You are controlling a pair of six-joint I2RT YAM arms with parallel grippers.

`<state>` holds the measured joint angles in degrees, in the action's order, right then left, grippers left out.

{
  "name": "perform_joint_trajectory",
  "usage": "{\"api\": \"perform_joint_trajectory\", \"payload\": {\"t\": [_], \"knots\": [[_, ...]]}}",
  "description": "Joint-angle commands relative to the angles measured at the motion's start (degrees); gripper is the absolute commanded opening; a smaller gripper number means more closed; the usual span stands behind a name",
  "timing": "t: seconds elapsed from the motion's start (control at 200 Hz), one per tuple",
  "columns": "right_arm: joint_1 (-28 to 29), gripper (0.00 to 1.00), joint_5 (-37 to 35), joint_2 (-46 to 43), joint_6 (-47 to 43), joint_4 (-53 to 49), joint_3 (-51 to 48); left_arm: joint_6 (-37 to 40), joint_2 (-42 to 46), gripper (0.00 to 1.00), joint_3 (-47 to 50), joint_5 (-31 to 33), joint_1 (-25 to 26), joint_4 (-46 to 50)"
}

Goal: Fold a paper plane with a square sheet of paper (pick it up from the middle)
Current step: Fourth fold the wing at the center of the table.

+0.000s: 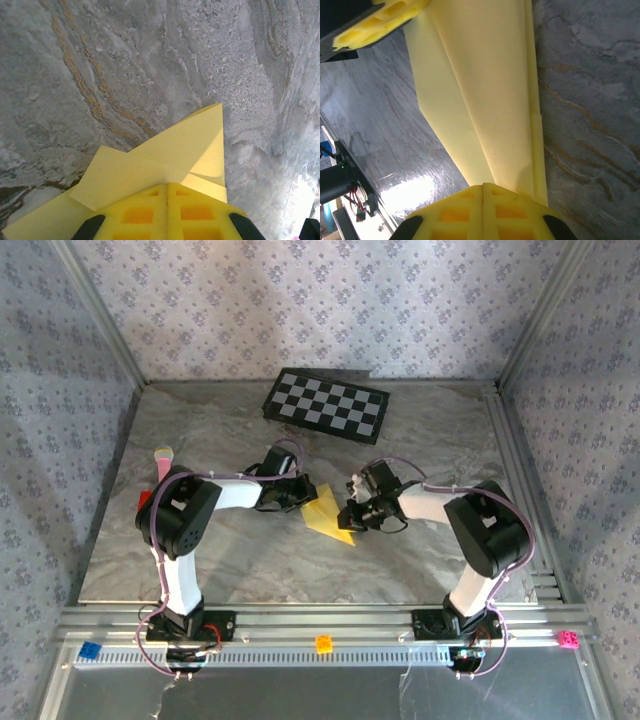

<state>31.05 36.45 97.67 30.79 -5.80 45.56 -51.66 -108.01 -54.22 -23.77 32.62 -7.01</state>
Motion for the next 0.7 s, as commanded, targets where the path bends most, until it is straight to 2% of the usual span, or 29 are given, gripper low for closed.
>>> {"api": "perform_joint_trajectory", "payload": {"t": [0.0,0.255,0.39,0.495,0.695], "knots": [[0.01,0.04,-1.30,0.73,-1.17,-2.09,-0.69,0.59,-0.37,0.08,-0.14,2.95,-0.63,5.52],[-0.37,0.00,-3.14,1.20,0.70,1.07,-6.85,1.97,2.80,0.14,-3.11,1.03,-0.01,7.13],[-0.03,0.00,-3.90,1.13,1.90,2.12,-7.31,3.26,5.13,0.19,-5.30,0.91,2.27,9.01],[-0.13,0.00,-4.85,0.62,2.39,1.95,-7.32,2.72,5.62,0.19,-5.70,2.23,5.25,10.41],[-0.31,0.00,-5.34,0.33,3.39,2.82,-7.99,-1.61,2.76,0.14,-2.77,2.09,9.69,4.67]]}}
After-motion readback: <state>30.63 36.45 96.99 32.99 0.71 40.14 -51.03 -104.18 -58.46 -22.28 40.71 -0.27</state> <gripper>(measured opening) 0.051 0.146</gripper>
